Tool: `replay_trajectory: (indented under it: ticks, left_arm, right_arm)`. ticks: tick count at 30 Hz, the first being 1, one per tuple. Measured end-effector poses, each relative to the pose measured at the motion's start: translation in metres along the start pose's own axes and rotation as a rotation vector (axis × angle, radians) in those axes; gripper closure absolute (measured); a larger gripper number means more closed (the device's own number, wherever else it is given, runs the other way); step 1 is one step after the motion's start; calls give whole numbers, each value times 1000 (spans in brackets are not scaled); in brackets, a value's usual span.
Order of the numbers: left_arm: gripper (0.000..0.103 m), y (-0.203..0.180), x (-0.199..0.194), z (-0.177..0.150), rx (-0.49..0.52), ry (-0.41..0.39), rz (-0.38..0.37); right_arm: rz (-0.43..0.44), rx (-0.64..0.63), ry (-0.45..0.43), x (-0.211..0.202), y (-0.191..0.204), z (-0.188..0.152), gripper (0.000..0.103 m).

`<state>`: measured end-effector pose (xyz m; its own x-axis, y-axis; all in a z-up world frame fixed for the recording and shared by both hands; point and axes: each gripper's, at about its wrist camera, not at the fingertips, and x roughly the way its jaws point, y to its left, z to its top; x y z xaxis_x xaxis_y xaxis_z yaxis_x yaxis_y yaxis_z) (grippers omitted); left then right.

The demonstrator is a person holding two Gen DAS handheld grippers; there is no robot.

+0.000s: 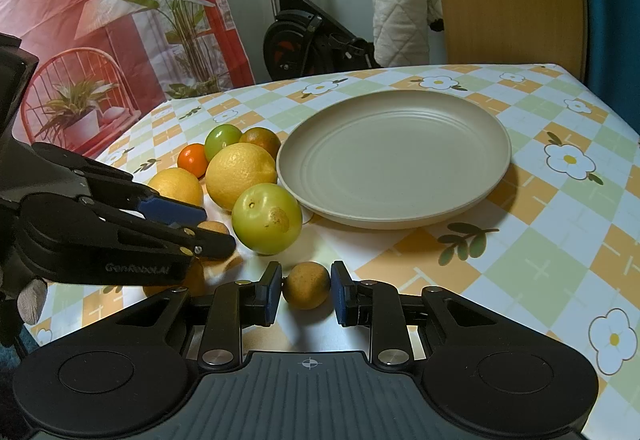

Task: Organize fruits
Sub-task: 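Close both grippers on the small brown fruits and lift them, then carry both small brown fruits over the beige plate and open both grippers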

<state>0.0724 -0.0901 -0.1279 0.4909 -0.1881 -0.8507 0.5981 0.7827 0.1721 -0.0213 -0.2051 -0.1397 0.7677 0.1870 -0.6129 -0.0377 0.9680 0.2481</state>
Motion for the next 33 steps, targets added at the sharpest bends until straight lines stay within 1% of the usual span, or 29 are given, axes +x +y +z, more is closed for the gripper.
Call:
replay_trajectory:
  ticks: [1, 2, 3, 5, 9, 12, 16, 21, 25, 27, 29, 33]
  left_arm:
    - [70, -1, 0, -1, 2, 1, -3]
    - [74, -1, 0, -2, -2, -1, -4]
    - [75, 1, 0, -3, -10, -5, 1]
    - [75, 5, -2, -4, -34, -16, -8]
    - [75, 12, -8, -4, -64, -39, 1]
    - [75, 15, -14, -3, -81, -54, -1]
    - [75, 12, -20, -1, -83, -74, -9]
    - [75, 11, -26, -2, -87, -93, -14]
    - [75, 12, -32, -2, -95, -109, -14]
    - [75, 13, -35, -1, -99, -120, -15]
    - [75, 13, -40, 2, -103, -134, -17]
    - [75, 12, -49, 9, -102, -172, -22]
  right_arm:
    - [0, 0, 0, 0, 0, 0, 79]
    - [1, 1, 0, 0, 0, 0, 79]
    - [1, 1, 0, 0, 0, 0, 79]
    - [1, 2, 0, 1, -1, 0, 79]
    - [-1, -3, 6, 2, 0, -1, 78]
    - [-13, -6, 8, 3, 1, -2, 73]
    - [-24, -5, 2, 0, 1, -3, 71]
    - [-19, 8, 22, 2, -1, -5, 72]
    - [-17, 22, 21, 2, -3, -4, 78]
    - [-17, 26, 19, 1, -4, -4, 78]
    - [-14, 31, 9, -1, -4, -3, 79]
    - [-22, 38, -40, -12, -6, 2, 79]
